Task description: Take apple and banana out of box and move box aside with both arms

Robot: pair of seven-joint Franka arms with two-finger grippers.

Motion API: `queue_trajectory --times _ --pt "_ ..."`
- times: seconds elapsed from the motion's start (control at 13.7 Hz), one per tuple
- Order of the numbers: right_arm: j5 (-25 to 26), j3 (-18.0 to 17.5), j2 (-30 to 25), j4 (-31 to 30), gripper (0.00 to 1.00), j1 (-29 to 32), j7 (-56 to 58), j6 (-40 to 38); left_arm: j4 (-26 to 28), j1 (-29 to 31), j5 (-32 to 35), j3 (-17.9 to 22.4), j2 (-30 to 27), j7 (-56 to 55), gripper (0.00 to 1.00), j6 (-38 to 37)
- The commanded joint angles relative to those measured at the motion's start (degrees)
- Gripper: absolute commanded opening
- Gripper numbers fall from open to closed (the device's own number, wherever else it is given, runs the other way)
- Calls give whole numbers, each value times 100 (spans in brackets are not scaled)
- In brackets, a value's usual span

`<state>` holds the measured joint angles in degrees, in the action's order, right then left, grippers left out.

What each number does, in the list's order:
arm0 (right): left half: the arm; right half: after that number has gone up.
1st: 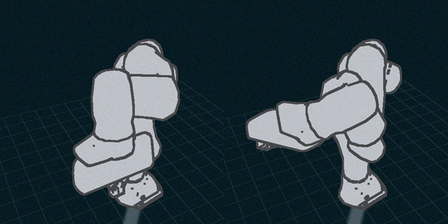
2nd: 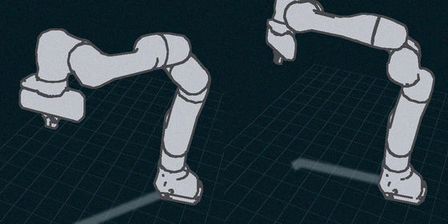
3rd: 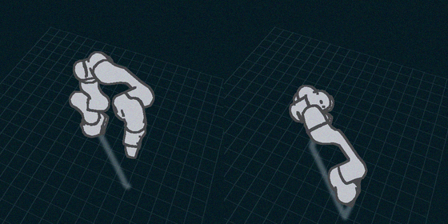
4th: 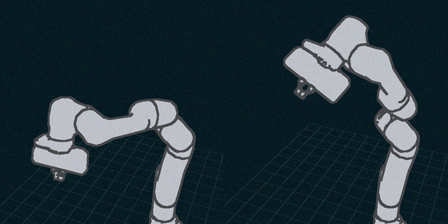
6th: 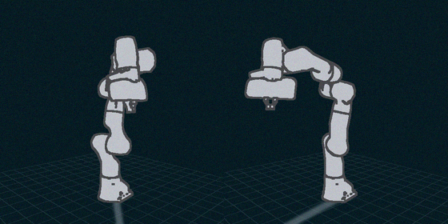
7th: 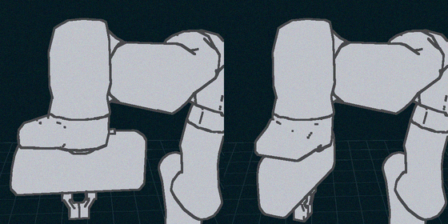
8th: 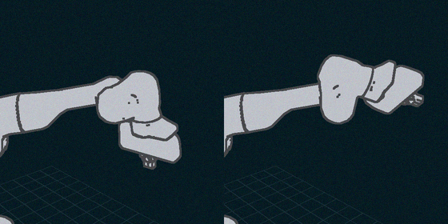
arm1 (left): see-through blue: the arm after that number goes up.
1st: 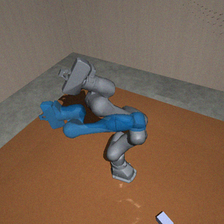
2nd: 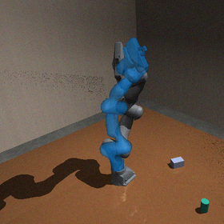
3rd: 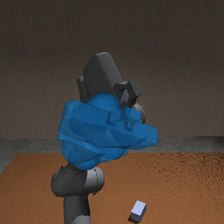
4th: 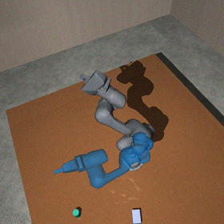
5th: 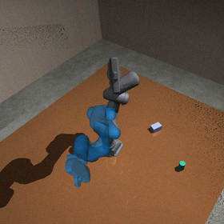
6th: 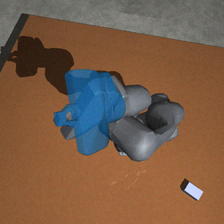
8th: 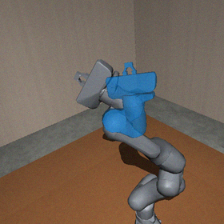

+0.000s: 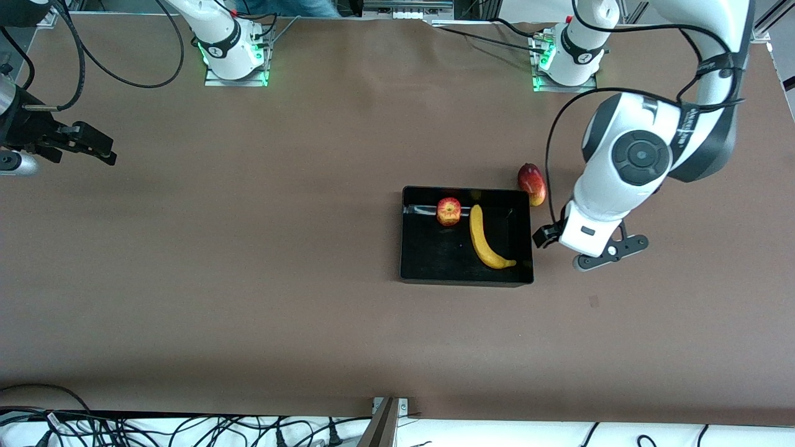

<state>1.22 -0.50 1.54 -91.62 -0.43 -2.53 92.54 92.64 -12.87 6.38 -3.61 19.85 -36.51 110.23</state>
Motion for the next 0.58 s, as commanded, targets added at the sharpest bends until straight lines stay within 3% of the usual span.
queue_trajectory --times 0.0,0.29,0.51 --pt "-43 6 48 127 100 7 -37 -96 26 214 38 -8 -349 949 100 -510" --pt "-43 -3 48 127 100 7 -37 -96 26 399 -129 53 -657 1594 100 -880" --pt "-43 6 48 127 100 16 -37 -96 17 286 -391 71 -562 1087 100 -811"
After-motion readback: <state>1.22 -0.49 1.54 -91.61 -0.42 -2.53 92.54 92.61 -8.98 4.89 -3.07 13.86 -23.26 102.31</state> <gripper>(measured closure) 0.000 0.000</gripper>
